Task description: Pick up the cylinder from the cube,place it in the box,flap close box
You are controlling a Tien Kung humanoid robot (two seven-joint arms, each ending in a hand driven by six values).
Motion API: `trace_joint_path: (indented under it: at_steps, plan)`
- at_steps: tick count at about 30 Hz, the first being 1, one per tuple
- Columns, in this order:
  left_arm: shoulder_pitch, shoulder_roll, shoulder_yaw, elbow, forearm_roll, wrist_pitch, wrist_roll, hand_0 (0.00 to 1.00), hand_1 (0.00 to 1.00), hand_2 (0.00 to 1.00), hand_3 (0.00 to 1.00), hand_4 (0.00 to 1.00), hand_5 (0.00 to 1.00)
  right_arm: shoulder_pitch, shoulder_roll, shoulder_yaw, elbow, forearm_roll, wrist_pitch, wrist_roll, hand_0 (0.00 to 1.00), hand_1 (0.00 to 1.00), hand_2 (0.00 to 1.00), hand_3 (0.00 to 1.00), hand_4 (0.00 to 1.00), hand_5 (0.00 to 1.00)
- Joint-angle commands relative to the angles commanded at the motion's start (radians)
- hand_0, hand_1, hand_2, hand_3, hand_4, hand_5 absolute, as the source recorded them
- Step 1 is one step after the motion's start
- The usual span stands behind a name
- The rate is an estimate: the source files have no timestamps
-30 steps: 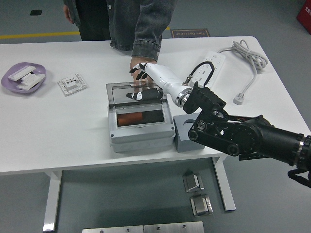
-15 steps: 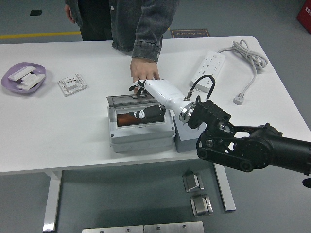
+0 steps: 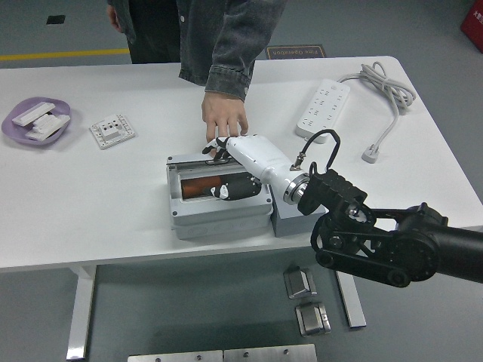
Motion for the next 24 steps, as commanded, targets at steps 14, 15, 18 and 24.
trace_joint_path:
  at_steps: [14,15,18,24]
  plan:
    - [0.004,-0.003,0.004,0.001,-0.003,-0.001,0.002,0.953,0.946,0.931,0.912,0.950,0.714,-0.048,-0.014,0.019,0.046,-0.101,0.041,-0.085,0.694,0.612,0.621,0.738,0.837,0.393]
    - [0.004,-0.003,0.003,0.000,-0.002,-0.001,0.002,0.953,0.946,0.931,0.912,0.950,0.714,-0.050,-0.015,0.021,0.044,-0.102,0.043,-0.088,0.694,0.612,0.621,0.738,0.837,0.393]
    - [0.005,-0.003,0.002,0.000,0.000,0.000,0.002,0.953,0.946,0.931,0.912,0.949,0.714,-0.054,-0.019,0.022,0.041,-0.107,0.046,-0.093,0.694,0.615,0.626,0.737,0.828,0.397]
    - [0.006,-0.003,0.001,0.000,0.000,-0.001,0.002,0.953,0.946,0.930,0.912,0.950,0.715,-0.065,-0.026,0.032,0.042,-0.118,0.049,-0.096,0.691,0.615,0.628,0.737,0.826,0.406]
